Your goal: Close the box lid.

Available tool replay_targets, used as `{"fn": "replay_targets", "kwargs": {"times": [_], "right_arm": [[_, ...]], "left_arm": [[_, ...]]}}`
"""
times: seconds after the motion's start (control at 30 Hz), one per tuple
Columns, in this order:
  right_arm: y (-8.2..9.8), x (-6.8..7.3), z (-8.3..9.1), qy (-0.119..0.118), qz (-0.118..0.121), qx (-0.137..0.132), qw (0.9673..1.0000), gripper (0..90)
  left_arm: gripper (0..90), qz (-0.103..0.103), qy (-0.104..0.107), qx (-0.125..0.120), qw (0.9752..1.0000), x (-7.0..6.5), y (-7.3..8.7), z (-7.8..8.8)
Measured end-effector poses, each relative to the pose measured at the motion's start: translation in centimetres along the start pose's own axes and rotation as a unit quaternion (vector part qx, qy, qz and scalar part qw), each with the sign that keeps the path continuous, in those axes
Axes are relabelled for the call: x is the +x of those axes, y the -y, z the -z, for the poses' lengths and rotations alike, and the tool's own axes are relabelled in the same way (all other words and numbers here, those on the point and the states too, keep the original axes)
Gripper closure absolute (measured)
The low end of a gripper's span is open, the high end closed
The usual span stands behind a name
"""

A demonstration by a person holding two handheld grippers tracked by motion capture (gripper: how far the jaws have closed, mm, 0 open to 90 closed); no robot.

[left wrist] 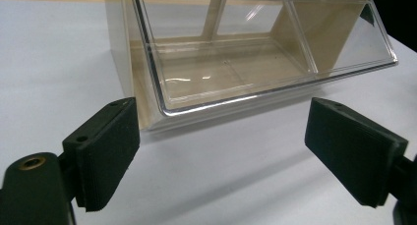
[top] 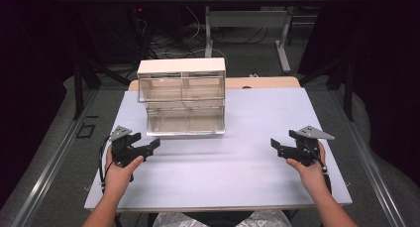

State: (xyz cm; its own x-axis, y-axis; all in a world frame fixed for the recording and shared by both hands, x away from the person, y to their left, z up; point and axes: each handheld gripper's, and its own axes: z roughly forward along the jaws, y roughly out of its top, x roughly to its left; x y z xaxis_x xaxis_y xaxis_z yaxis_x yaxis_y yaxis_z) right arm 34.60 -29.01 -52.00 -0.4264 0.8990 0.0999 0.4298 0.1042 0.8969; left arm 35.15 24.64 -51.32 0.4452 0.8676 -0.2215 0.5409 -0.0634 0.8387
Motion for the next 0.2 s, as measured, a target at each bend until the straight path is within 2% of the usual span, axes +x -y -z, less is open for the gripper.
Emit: {"fn": "replay_targets", "kwargs": {"times": [0.07, 0.2], "right_arm": [[0.11, -0.14, -0.09, 0.003, -0.008, 0.0, 1.0, 16.2], [0.27, -0.26, -0.17, 0.007, -0.007, 0.006, 0.9999, 15.6]], "left_arm": [[12.7, -0.002, -0.002, 0.004, 1.0, 0.06, 0.18, -0.12], [11.1, 0.0, -0.002, 0.01, 1.0, 0.26, 0.47, -0.26]]}}
